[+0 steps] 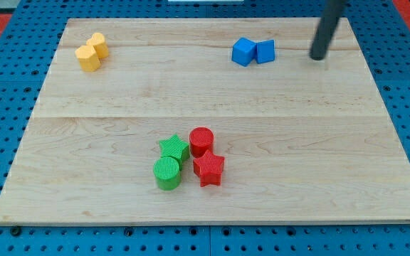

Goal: Push the blue cube into the yellow heart

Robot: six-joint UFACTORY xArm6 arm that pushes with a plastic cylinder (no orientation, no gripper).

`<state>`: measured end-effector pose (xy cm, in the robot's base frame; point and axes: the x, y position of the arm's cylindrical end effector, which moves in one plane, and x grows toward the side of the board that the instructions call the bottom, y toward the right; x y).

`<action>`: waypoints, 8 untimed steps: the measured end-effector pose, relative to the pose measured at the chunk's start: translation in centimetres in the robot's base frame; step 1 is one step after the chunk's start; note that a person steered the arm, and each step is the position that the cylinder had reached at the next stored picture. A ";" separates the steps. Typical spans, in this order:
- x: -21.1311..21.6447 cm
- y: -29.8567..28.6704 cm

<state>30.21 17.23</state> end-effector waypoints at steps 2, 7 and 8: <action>-0.5 -10.4; -5.4 -27.7; -8.1 -26.8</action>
